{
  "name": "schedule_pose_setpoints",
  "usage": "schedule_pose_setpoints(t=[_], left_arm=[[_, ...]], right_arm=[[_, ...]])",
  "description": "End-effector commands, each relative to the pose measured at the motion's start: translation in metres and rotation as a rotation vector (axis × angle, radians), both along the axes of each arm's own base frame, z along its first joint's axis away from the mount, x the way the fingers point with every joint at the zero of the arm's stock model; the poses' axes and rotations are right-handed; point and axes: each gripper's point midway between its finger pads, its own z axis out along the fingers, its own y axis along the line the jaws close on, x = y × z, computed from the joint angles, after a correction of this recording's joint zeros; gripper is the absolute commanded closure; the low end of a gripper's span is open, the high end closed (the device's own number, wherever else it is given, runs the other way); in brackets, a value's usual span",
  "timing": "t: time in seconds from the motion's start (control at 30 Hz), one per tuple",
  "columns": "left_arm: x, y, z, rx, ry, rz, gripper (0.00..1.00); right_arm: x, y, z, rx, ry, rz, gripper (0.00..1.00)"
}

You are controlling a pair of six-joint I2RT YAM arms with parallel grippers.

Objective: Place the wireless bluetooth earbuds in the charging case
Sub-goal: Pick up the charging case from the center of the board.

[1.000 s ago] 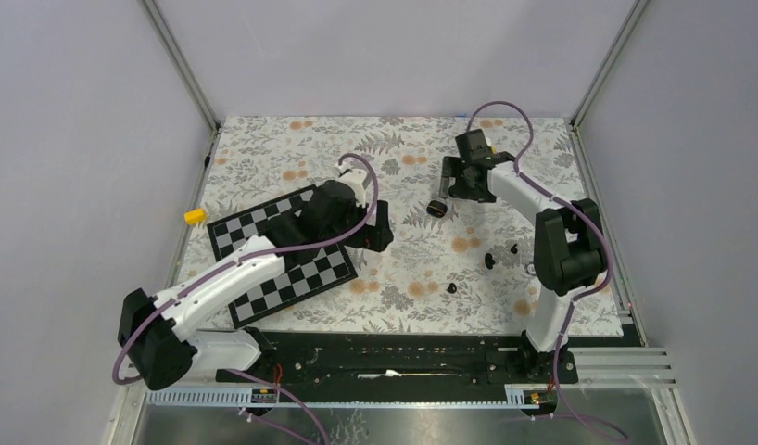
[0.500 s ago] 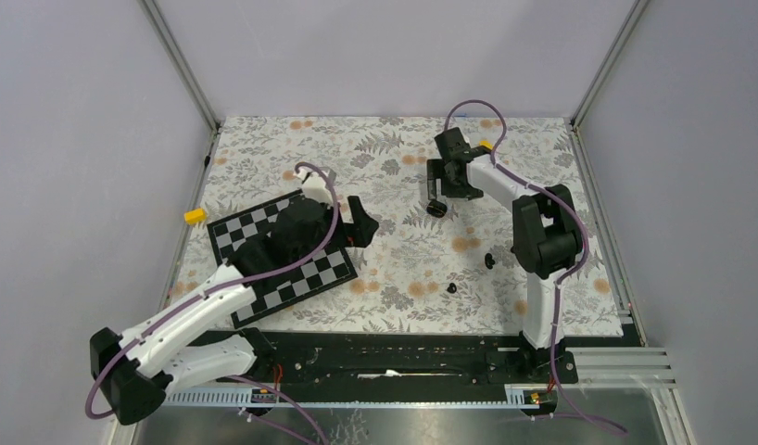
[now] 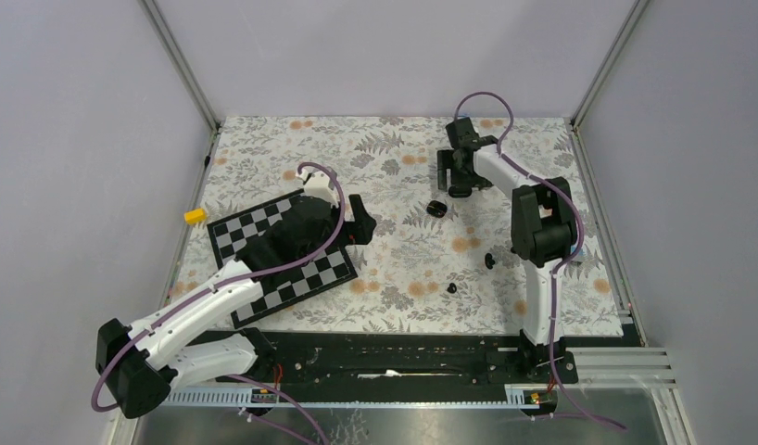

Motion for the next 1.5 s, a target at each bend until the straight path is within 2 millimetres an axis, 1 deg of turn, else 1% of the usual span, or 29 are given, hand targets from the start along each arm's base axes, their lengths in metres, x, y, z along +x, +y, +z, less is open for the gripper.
schedule_pose_setpoints(t=[0.0, 0.13, 0.27, 0.53, 0.6, 0.8, 0.93, 1.03, 1.13, 1.27, 1.47], left_arm=[[0.003, -0.003, 0.016, -0.018, -0.034, -0.005, 0.01], [0.005, 0.003, 0.016, 0.003, -0.044, 0.013, 0.01], [0.005, 0.004, 0.017, 0.007, -0.048, 0.014, 0.01], [0.007, 0.007, 0.011, 0.028, -0.043, 0.035, 0.01], [0.009, 0.006, 0.009, 0.040, -0.037, 0.031, 0.01], [0.010, 0.005, 0.006, 0.056, -0.023, 0.035, 0.01], [0.011, 0.006, 0.002, 0.064, -0.010, 0.046, 0.01], [0.010, 0.006, 0.000, 0.063, -0.005, 0.045, 0.01], [0.010, 0.006, -0.001, 0.063, -0.002, 0.046, 0.01], [0.010, 0.004, -0.001, 0.059, 0.002, 0.046, 0.01], [0.011, 0.003, -0.001, 0.063, 0.003, 0.040, 0.01]], right_arm=[[0.002, -0.006, -0.003, -0.010, 0.031, 0.029, 0.00], [0.002, -0.003, -0.009, 0.025, 0.052, 0.046, 0.00], [0.005, 0.003, -0.013, 0.066, 0.059, 0.066, 0.00], [0.012, -0.002, -0.021, 0.057, 0.063, 0.045, 0.01], [0.012, -0.002, -0.023, 0.053, 0.066, 0.044, 0.03], [0.010, 0.000, -0.029, 0.062, 0.080, 0.057, 0.14], [0.009, -0.001, -0.032, 0.061, 0.082, 0.056, 0.16], [0.009, 0.000, -0.033, 0.062, 0.083, 0.057, 0.19], [0.011, 0.004, -0.034, 0.077, 0.084, 0.073, 0.19], [0.013, 0.006, -0.038, 0.083, 0.089, 0.084, 0.14], [0.013, 0.005, -0.044, 0.083, 0.102, 0.088, 0.14]])
